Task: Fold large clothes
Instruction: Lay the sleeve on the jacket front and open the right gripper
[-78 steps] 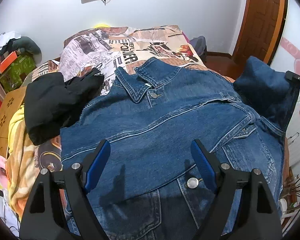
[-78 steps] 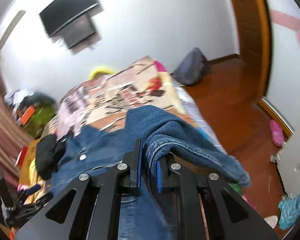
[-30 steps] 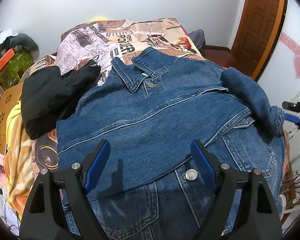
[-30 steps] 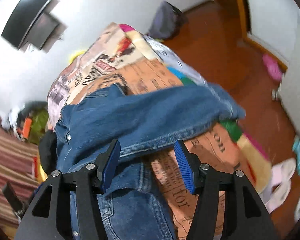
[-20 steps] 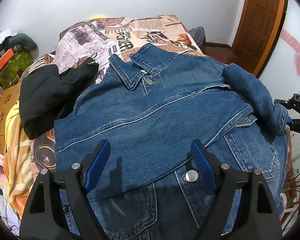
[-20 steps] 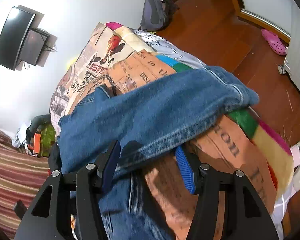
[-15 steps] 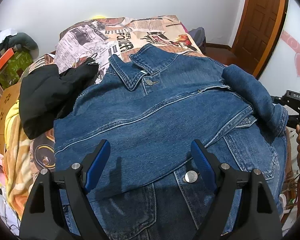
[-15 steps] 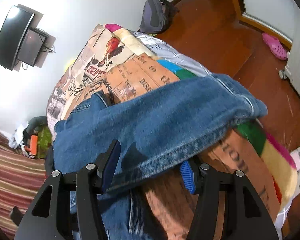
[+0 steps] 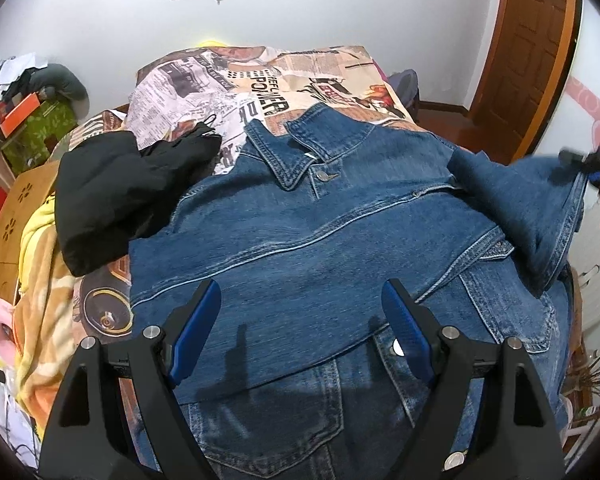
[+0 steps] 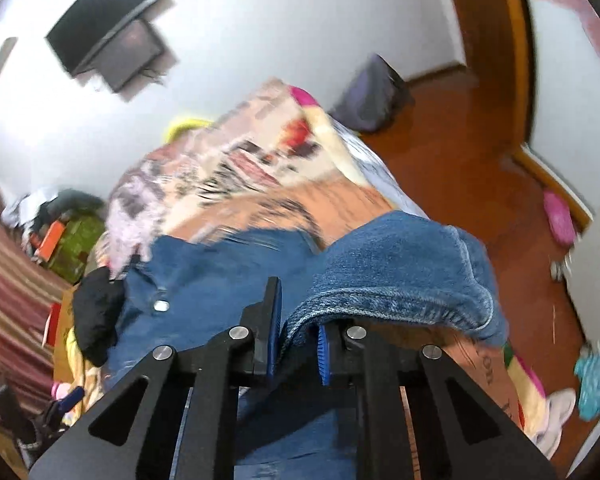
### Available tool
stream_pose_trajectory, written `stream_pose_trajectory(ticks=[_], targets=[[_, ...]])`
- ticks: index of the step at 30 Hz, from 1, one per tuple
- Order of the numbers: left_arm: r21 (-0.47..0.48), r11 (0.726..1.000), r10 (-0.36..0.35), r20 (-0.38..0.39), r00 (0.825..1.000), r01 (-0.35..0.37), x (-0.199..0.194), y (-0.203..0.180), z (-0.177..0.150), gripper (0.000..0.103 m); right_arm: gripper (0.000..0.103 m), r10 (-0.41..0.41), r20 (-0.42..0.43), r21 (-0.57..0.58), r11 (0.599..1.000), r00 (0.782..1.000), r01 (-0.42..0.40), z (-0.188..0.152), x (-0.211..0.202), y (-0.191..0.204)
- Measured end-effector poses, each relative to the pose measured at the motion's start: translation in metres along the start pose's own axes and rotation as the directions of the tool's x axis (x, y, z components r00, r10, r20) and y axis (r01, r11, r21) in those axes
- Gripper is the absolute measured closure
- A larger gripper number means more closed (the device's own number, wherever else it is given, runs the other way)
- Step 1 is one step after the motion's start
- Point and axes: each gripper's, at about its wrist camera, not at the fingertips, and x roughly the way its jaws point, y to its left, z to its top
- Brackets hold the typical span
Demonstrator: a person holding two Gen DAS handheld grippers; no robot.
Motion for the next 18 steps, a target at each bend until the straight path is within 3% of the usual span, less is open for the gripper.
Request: stream_pose_trajectory(ticks=[4, 9, 14, 18], targets=[[-0.019, 1.0, 0.0, 0.021, 1.0, 0.0, -0.009, 0.01, -0.003, 0.021, 0.091, 0.097, 0.023, -0.094, 0.991, 0.995, -0.094, 0.005, -0.01, 0.048], [-0.052, 0.999, 0.008, 0.051, 0.999, -0.005, -0.023, 0.028, -0.008, 0.021, 0.093, 0.184, -0.026, -0.222, 0.957, 0.983, -0.185, -0.006, 0.002, 0.109], [-0.094, 0.995, 0.03, 0.071, 0.997, -0.023, -0.034, 0.051, -0.016, 0.021, 0.093, 0.194, -0.15, -0.346, 0.908, 0.969, -0.236, -0.036, 0.035, 0.158], [-0.135, 0.99, 0.048, 0.069, 0.996, -0.038, -0.039, 0.069, -0.024, 0.021, 0.093, 0.157, -0.303, -0.421, 0.862, 0.94, -0.281, -0.072, 0.071, 0.183]])
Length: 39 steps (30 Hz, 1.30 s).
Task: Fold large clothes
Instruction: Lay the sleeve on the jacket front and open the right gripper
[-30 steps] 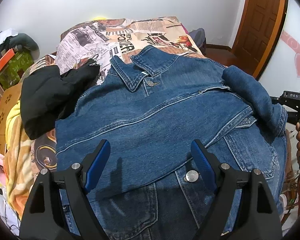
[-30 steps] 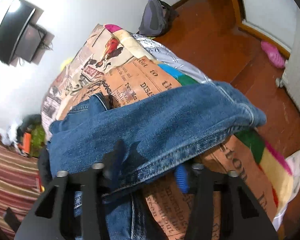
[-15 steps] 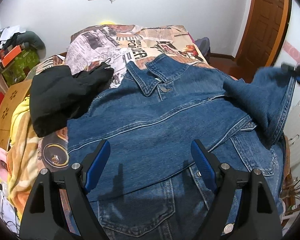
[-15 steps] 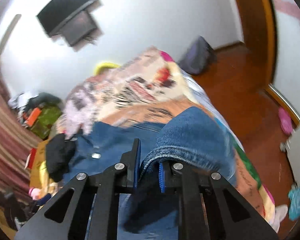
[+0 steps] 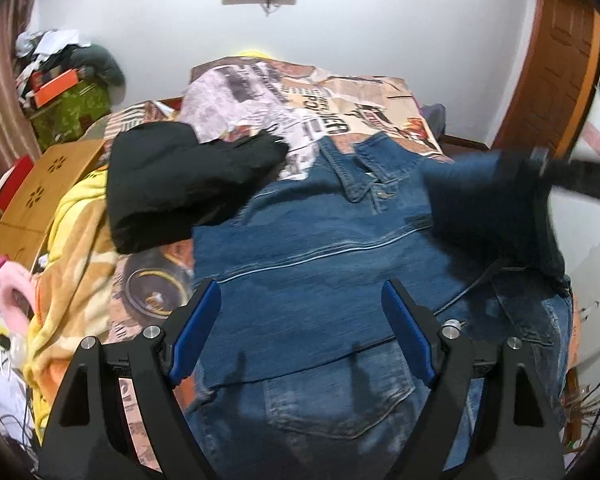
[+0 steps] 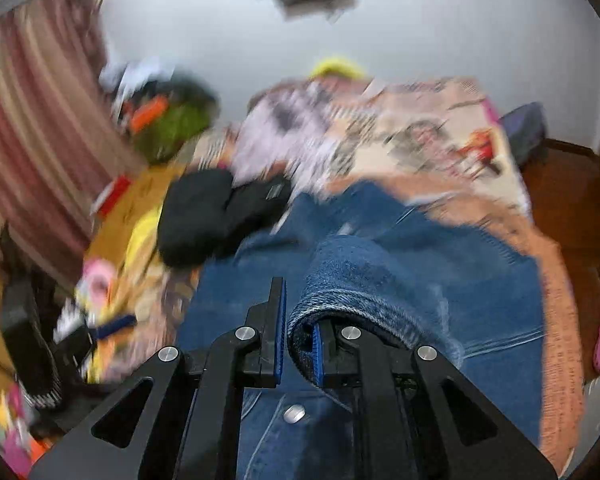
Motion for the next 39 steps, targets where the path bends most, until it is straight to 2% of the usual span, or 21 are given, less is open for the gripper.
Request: stream_pose_trajectory(ticks=[3, 7, 12, 15, 18, 20, 22, 25, 29, 34, 39], targets=[[-0.022, 1.0, 0.011, -0.007, 1.0, -0.011, -0.002, 0.012, -0.006, 0.021, 0.093, 0.0, -0.112, -0.065, 0.998, 0.994, -0.007, -0.018, 0.025, 0.016], [-0.038, 0.999, 0.019, -0.019, 1.0, -0.02, -0.002, 0.019, -0.012, 0.021, 0.089, 0.008, -0.24, -0.097, 0.995, 0.971, -0.032, -0.041, 0.049, 0.018], [-0.039, 0.999, 0.017, -0.034, 0.999, -0.018, -0.001, 0.017, -0.016, 0.021, 0.089, -0.006, -0.306, -0.101, 0.995, 0.952, -0.027, -0.056, 0.058, 0.013], [-0.02, 1.0, 0.014, -0.033, 0.999, -0.015, -0.003, 0.009, -0.015, 0.021, 0.086, 0.013, -0.322, -0.069, 0.997, 0.947, -0.038, -0.057, 0.054, 0.007], [0.001, 1.0, 0.007, -0.03, 1.0, -0.007, -0.004, 0.0, -0.012, 0.021, 0.076, 0.036, -0.337, -0.031, 0.998, 0.941, -0.05, -0.057, 0.045, 0.001], [0.015, 1.0, -0.001, -0.029, 1.0, 0.002, -0.005, -0.007, -0.009, 0.021, 0.063, 0.054, -0.305, -0.014, 0.998, 0.951, -0.061, -0.056, 0.032, -0.005], [0.037, 0.999, -0.005, -0.025, 1.0, 0.005, -0.007, -0.016, -0.006, 0.021, 0.058, 0.041, -0.261, -0.009, 0.999, 0.964, -0.046, -0.055, 0.017, -0.011], [0.075, 0.997, -0.014, -0.015, 1.0, 0.015, -0.008, -0.031, 0.0, 0.021, 0.055, 0.045, -0.21, 0.011, 0.999, 0.977, -0.044, -0.053, -0.005, -0.024], [0.122, 0.992, -0.037, -0.012, 0.999, 0.038, -0.007, -0.053, 0.007, 0.021, 0.055, -0.06, -0.108, 0.024, 0.998, 0.992, 0.063, -0.05, -0.036, -0.047], [0.202, 0.976, -0.076, -0.018, 0.997, 0.078, -0.001, -0.089, 0.014, 0.021, 0.054, -0.214, -0.018, 0.054, 0.975, 0.977, 0.215, -0.05, -0.067, -0.076], [0.263, 0.958, -0.101, -0.057, 0.993, 0.112, 0.014, -0.123, 0.011, 0.021, 0.053, -0.31, 0.003, 0.119, 0.944, 0.951, 0.308, -0.055, -0.08, -0.105]])
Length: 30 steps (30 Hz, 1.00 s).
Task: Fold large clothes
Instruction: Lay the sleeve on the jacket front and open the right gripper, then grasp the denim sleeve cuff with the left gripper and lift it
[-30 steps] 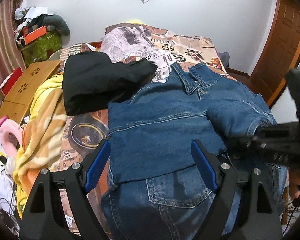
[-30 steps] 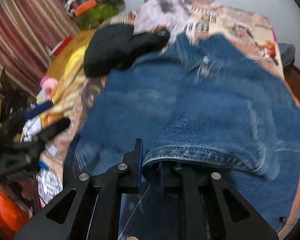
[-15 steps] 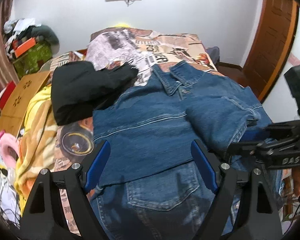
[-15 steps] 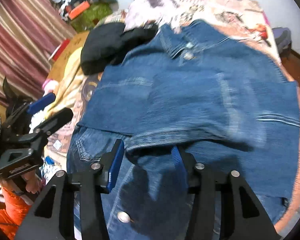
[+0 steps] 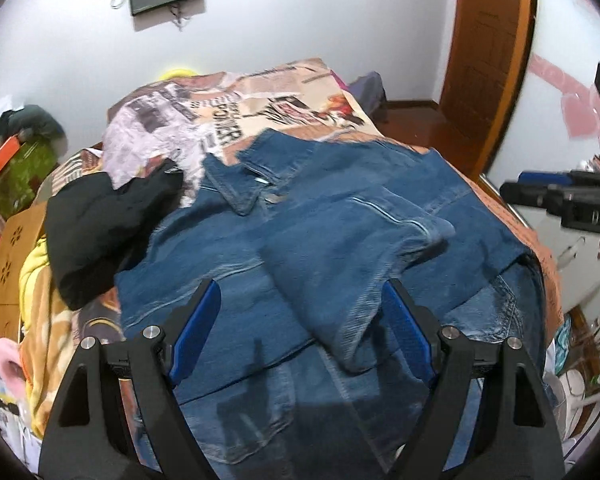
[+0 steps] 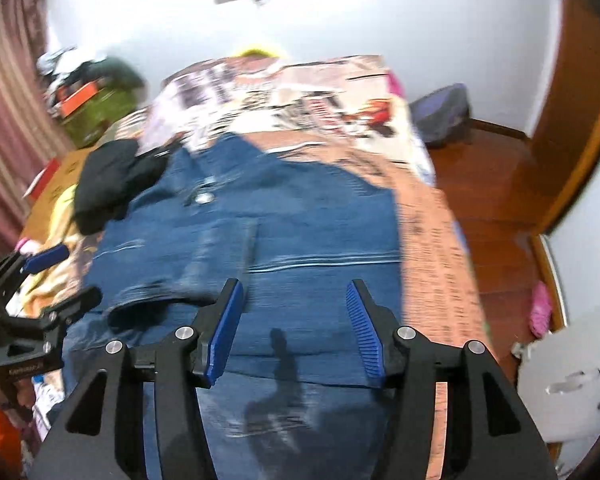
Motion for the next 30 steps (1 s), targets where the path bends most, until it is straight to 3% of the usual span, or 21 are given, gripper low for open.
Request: stream_pose_trajectory(ticks=[8, 13, 15, 17, 22, 27, 30], targets=[[0.052, 0.998, 0.04, -0.074, 0.996, -0.037, 0.043, -0.022, -0.003, 0.022, 0.053, -0.025, -0.032, 0.111, 0.993, 0.999, 0.028, -0.015, 0.009, -0.042], [0.044, 0.998, 0.057, -0.076, 0.995, -0.053, 0.057, -0.017, 0.004, 0.045, 0.053, -0.016, -0.069, 0.139, 0.99, 0.998, 0.026, -0.022, 0.023, -0.048], [0.021, 0.998, 0.058, -0.064, 0.996, -0.057, 0.056, -0.012, 0.011, 0.064, 0.053, -0.014, -0.08, 0.14, 0.99, 0.997, 0.025, -0.024, 0.027, -0.049], [-0.025, 0.998, 0.056, -0.035, 0.998, -0.057, 0.048, 0.0, 0.019, 0.07, 0.053, -0.013, -0.089, 0.139, 0.99, 0.996, 0.025, -0.026, 0.03, -0.049], [-0.177, 0.981, 0.083, 0.012, 0.996, -0.079, 0.025, 0.051, 0.021, 0.07, 0.053, -0.042, -0.112, 0.111, 0.992, 0.993, 0.054, -0.029, 0.039, -0.047], [-0.327, 0.944, 0.015, -0.059, 0.998, -0.034, 0.028, 0.097, -0.012, 0.069, 0.053, -0.047, -0.138, 0.093, 0.994, 0.989, 0.06, -0.033, 0.046, -0.045], [-0.378, 0.925, -0.013, -0.104, 0.994, -0.027, 0.035, 0.106, -0.037, 0.068, 0.053, -0.052, -0.146, 0.094, 0.993, 0.988, 0.066, -0.035, 0.047, -0.044]])
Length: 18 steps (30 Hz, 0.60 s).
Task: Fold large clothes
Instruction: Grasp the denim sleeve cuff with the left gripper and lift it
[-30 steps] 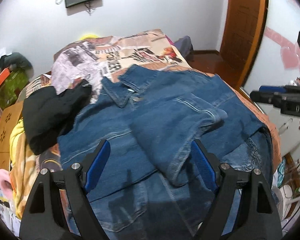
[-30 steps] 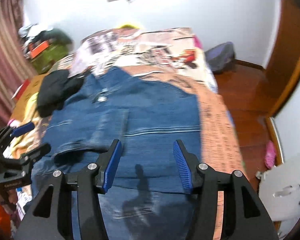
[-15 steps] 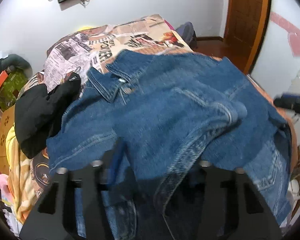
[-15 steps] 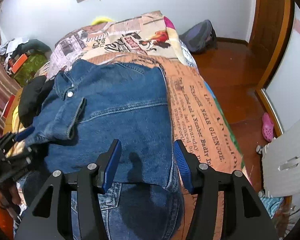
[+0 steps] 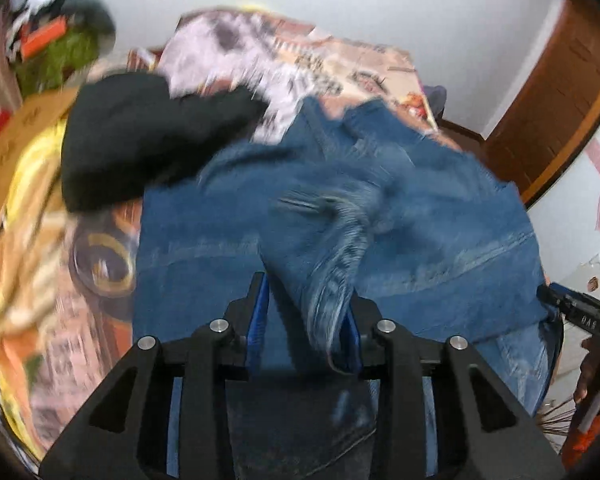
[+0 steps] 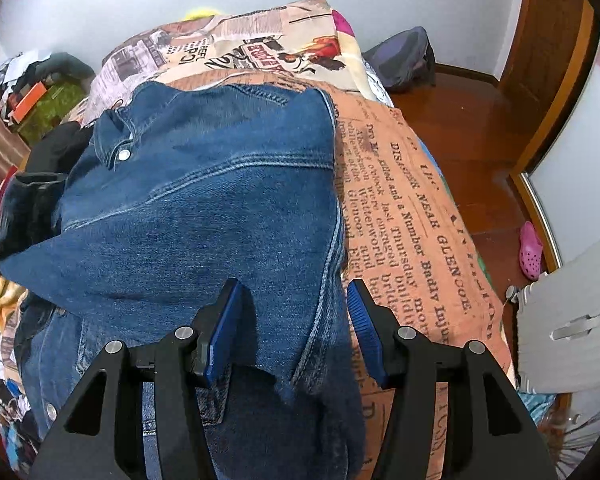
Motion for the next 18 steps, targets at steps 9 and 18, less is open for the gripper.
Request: stream_pose_trajectory(ticks=[9, 18], targets=[[-0.196, 0.977, -0.096, -0.058, 0.994, 0.083, 0.017, 0.045, -0.026, 0.067, 0.053, -0.005, -0.008, 0.011, 1.0, 1.0, 0.005, 0.001, -0.002, 0.001], [-0.072, 0.997, 0.029, 0.105, 0.994, -0.022, -0.013, 0.02, 0.009, 0.085, 0.053, -0.018, 0.059, -0.02, 1.0, 0.998, 0.019, 0.016, -0.022, 0.015]])
